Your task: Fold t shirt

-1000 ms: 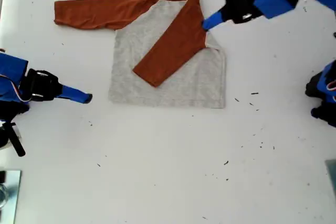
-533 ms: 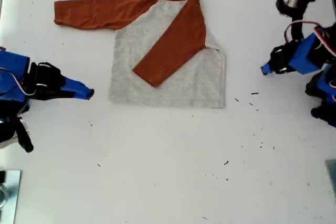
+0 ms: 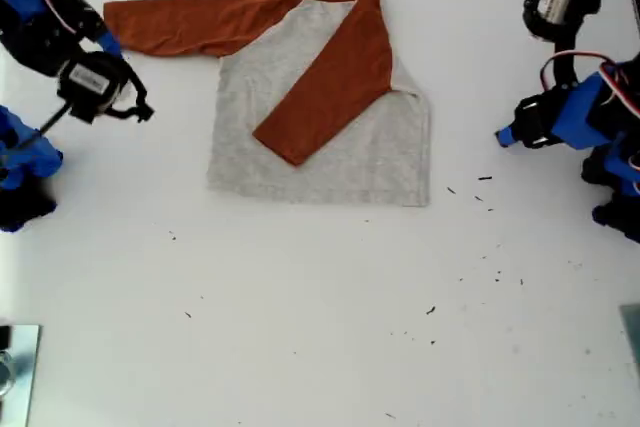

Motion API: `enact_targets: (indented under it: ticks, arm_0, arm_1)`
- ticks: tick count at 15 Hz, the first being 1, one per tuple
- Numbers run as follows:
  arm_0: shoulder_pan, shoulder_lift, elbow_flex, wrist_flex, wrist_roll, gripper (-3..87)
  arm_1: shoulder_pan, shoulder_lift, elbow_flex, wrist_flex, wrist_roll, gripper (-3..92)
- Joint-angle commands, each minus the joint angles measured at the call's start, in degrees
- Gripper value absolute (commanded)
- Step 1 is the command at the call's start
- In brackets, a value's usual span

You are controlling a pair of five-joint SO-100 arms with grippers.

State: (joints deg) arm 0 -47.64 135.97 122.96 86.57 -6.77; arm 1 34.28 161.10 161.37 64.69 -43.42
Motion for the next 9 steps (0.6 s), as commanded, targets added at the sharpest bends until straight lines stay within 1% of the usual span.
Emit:
enact_targets:
  ticks: [1,2,3,5,7,9]
  arm_0:
    - [-8.3,-0.4,-2.3,0.4,4.9,20.3]
    - [-12.6,-2.1,-4.1,0.5,9.3,23.5]
    - [-17.4,-3.6,-5.7,0.7,12.9,24.9]
    - [-27.2,-10.8,-9.4,0.7,18.8,25.6]
    - [-32.2,-18.9,-12.7,0.1,20.5,26.9]
    - [-32.3,-26.3,-11.8,-3.6,20.0,27.2]
  arm_1:
    - [-1.2,1.4,0.0,-1.3,-1.3,3.6]
    - [-1.3,2.3,0.2,-1.1,-1.4,3.6]
    - [-1.3,3.4,0.7,-0.9,-1.4,3.6]
    - [-1.4,5.6,1.4,-0.4,-1.0,3.6]
    - [-1.4,6.1,1.3,0.1,-0.8,3.6]
    - [-1.4,6.2,1.3,0.2,-0.5,3.6]
